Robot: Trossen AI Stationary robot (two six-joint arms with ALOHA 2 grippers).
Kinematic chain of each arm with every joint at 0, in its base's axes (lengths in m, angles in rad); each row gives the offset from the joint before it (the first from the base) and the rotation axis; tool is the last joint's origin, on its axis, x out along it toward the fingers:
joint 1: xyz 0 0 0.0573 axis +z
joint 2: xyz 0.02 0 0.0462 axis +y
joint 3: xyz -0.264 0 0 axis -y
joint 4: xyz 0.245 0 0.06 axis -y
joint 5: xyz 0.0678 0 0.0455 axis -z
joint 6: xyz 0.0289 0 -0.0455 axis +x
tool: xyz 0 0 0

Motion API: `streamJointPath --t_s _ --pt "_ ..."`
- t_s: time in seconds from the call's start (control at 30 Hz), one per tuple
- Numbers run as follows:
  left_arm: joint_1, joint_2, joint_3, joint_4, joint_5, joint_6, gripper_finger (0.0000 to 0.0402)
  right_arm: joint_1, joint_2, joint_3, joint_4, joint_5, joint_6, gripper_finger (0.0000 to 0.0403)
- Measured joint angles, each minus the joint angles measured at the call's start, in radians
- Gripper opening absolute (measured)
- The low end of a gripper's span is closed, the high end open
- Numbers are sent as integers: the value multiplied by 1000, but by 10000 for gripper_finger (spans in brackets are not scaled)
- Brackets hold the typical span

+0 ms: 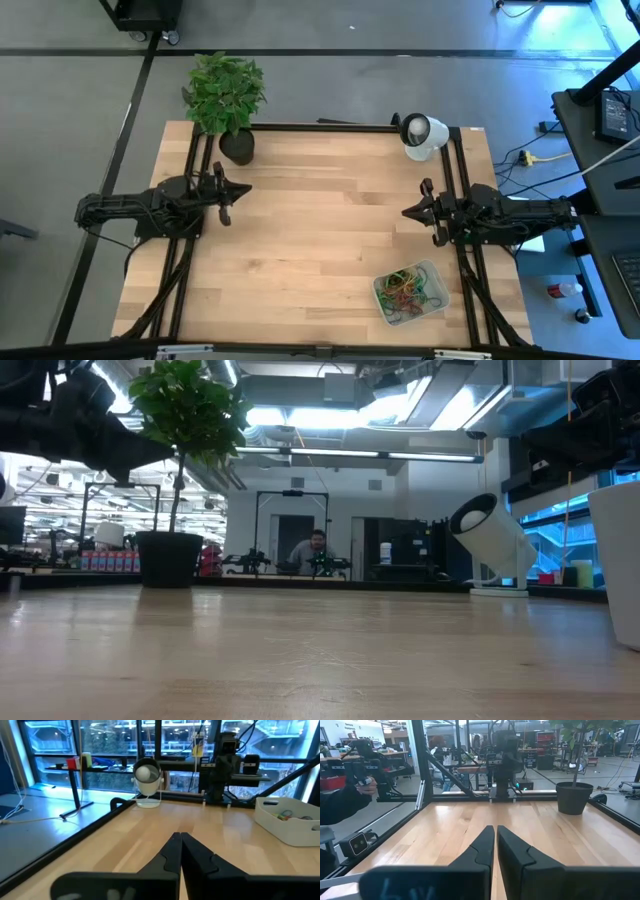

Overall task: Pick and place rubber bands into bin
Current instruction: Return to Home Position

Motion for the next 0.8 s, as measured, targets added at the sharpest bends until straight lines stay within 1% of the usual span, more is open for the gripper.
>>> streamJointPath --t_s 0.37,0.57,0.8 --pt "0 0 0 -7 0 3 2 0 0 0 0 0 0 26" --pt "0 0 0 -9 30 -9 1 0 0 0 0 0 0 26" --pt "0 0 0 -9 30 -24 5 0 0 0 0 0 -2 26"
